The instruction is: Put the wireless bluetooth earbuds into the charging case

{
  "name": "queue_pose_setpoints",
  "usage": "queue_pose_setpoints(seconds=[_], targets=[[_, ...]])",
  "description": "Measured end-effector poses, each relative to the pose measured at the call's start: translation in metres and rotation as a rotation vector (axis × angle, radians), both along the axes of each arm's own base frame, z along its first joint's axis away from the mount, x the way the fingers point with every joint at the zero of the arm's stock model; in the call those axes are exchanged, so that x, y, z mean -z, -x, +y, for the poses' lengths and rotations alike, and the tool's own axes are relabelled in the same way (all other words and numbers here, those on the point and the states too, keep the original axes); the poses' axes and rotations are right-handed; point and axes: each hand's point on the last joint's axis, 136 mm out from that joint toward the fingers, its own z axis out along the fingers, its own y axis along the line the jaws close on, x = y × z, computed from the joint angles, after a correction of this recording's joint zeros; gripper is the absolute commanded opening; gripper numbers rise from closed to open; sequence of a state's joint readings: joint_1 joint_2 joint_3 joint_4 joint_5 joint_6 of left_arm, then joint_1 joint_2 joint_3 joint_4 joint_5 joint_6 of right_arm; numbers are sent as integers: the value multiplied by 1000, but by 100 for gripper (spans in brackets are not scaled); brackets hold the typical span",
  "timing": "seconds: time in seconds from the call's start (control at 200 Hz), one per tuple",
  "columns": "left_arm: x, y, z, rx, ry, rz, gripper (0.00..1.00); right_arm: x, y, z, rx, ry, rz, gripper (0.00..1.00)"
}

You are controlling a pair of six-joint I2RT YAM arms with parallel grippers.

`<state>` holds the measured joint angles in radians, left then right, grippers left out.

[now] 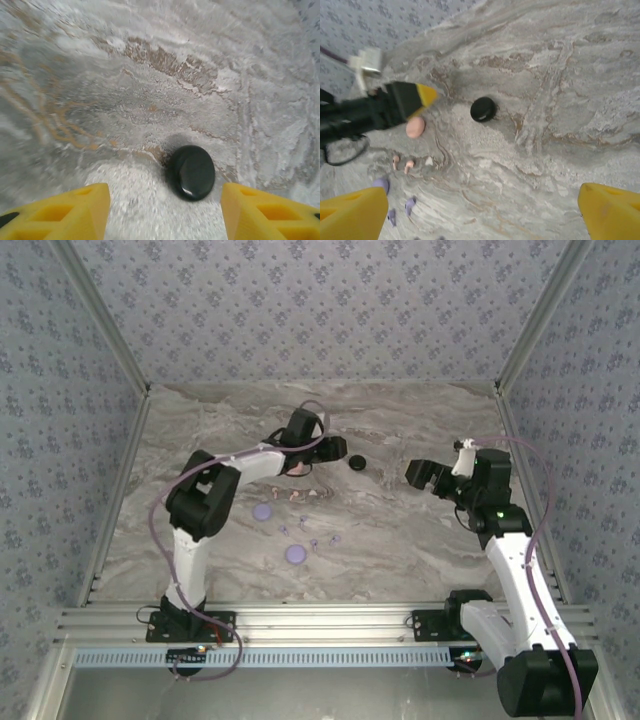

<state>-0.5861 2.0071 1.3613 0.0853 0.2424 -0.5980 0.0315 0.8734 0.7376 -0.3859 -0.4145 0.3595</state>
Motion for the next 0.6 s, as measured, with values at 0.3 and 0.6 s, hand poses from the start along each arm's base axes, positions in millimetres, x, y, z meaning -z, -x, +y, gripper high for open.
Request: queue_pose_setpoints(seconds=[0.3, 0.6], targets=[[-88, 32, 82, -129, 14, -220, 66, 20, 30, 73, -301, 136, 57, 96], [-78, 55, 195, -380, -41, -229, 77, 58, 73, 179, -647, 390, 136, 92]])
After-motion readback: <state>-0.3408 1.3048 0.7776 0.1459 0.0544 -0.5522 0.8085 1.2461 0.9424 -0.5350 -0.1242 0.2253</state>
